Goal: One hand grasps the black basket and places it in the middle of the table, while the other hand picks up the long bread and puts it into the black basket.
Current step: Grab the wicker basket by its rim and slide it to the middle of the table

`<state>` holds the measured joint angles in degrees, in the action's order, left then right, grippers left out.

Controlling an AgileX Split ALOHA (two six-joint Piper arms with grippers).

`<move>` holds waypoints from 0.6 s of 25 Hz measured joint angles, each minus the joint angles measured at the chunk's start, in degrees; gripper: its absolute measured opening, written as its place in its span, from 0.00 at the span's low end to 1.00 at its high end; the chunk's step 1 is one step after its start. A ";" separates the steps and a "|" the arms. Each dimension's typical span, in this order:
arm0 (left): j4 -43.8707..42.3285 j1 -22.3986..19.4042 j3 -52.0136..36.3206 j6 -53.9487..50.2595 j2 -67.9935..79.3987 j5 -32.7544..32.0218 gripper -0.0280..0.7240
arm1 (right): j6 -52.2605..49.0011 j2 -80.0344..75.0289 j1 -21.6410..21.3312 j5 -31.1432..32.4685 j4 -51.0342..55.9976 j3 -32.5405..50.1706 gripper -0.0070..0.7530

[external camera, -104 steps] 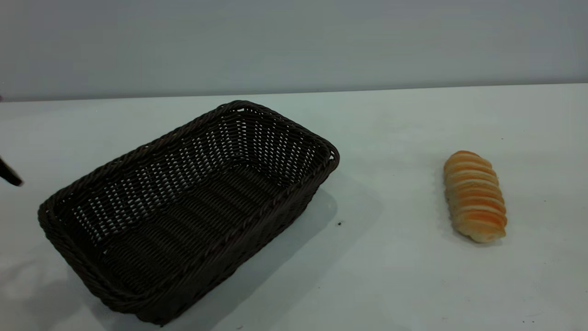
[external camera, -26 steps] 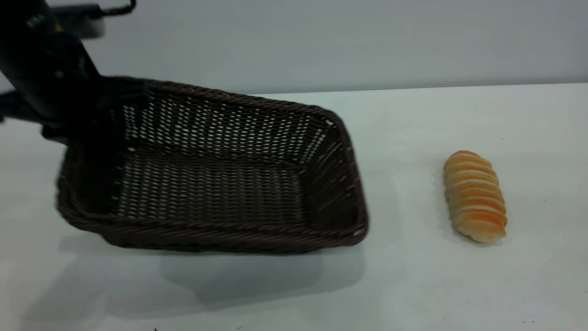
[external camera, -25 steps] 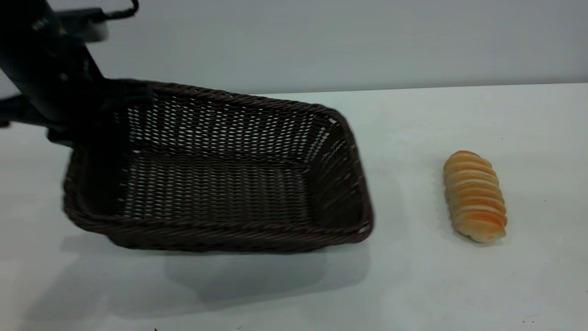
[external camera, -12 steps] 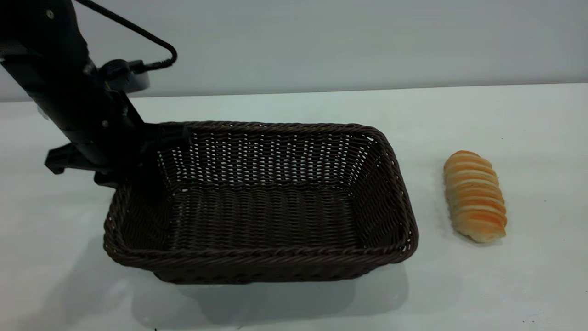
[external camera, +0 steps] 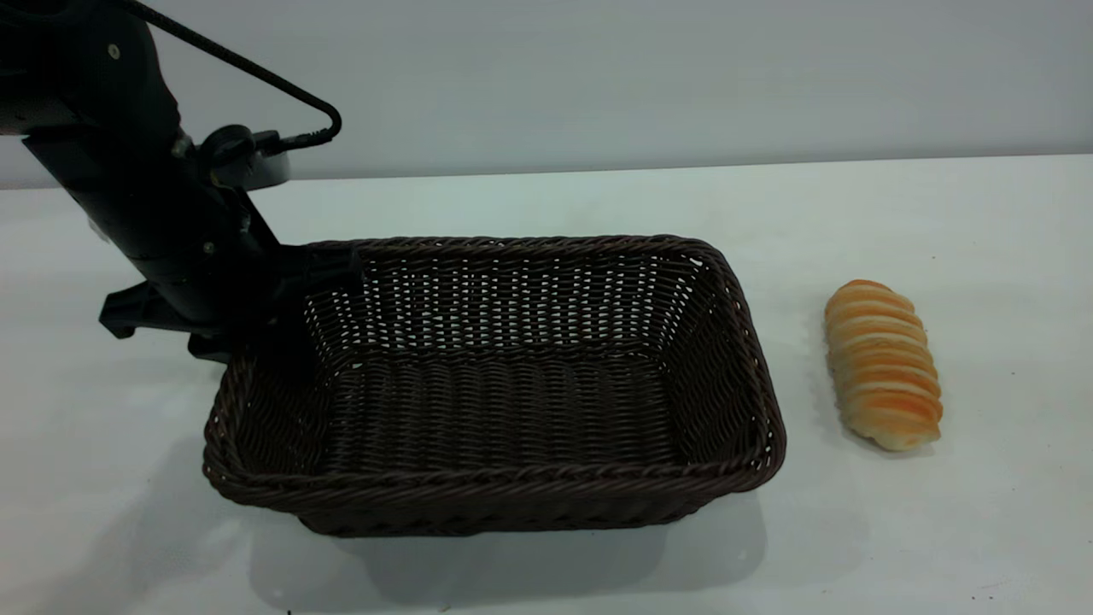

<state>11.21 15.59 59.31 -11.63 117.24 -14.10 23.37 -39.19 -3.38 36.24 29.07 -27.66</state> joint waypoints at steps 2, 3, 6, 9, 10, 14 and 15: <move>0.00 0.00 0.00 -0.18 0.00 -0.11 0.22 | 0.00 0.00 0.00 0.20 0.04 0.00 0.55; -0.05 0.00 0.00 -0.23 0.00 -0.22 0.23 | 0.04 0.00 0.00 0.25 0.04 0.00 0.55; -0.26 0.00 0.00 -0.23 0.00 -0.99 0.35 | 0.04 0.00 0.00 0.32 0.04 0.00 0.55; -0.31 0.00 0.00 -0.23 0.00 -1.55 0.53 | 0.04 0.00 0.00 0.38 0.04 0.00 0.55; -0.31 0.00 0.00 -0.23 0.00 -1.83 0.58 | 0.04 0.00 0.00 0.38 0.04 0.00 0.55; -0.31 0.00 0.00 -0.23 0.00 -3.56 0.71 | 0.04 0.00 0.00 0.45 0.04 0.00 0.55; -0.31 0.00 0.00 -0.23 0.00 -3.98 0.72 | 0.04 0.00 0.00 0.44 0.04 0.00 0.55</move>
<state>10.89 15.59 59.31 -11.87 117.24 -18.08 23.41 -39.19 -3.38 36.68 29.11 -27.66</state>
